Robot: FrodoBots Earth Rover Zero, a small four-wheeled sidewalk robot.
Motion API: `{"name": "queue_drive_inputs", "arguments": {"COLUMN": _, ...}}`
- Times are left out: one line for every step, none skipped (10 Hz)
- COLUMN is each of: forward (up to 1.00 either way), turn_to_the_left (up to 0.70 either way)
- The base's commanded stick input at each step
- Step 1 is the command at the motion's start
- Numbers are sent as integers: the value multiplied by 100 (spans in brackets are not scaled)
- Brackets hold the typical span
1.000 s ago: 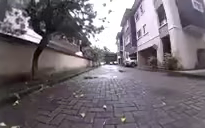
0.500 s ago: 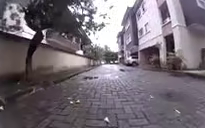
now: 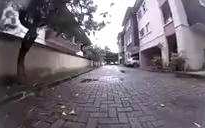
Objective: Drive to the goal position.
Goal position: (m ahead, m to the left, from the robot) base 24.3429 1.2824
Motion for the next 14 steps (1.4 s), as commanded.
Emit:
{"name": "queue_drive_inputs", "arguments": {"forward": 70, "turn_to_the_left": 0}}
{"name": "queue_drive_inputs", "arguments": {"forward": 70, "turn_to_the_left": 0}}
{"name": "queue_drive_inputs", "arguments": {"forward": 70, "turn_to_the_left": 0}}
{"name": "queue_drive_inputs", "arguments": {"forward": 70, "turn_to_the_left": 0}}
{"name": "queue_drive_inputs", "arguments": {"forward": 70, "turn_to_the_left": 0}}
{"name": "queue_drive_inputs", "arguments": {"forward": 70, "turn_to_the_left": 0}}
{"name": "queue_drive_inputs", "arguments": {"forward": 70, "turn_to_the_left": 0}}
{"name": "queue_drive_inputs", "arguments": {"forward": 70, "turn_to_the_left": 0}}
{"name": "queue_drive_inputs", "arguments": {"forward": 70, "turn_to_the_left": 0}}
{"name": "queue_drive_inputs", "arguments": {"forward": 70, "turn_to_the_left": 0}}
{"name": "queue_drive_inputs", "arguments": {"forward": 70, "turn_to_the_left": 0}}
{"name": "queue_drive_inputs", "arguments": {"forward": 70, "turn_to_the_left": 0}}
{"name": "queue_drive_inputs", "arguments": {"forward": 70, "turn_to_the_left": 0}}
{"name": "queue_drive_inputs", "arguments": {"forward": 70, "turn_to_the_left": 0}}
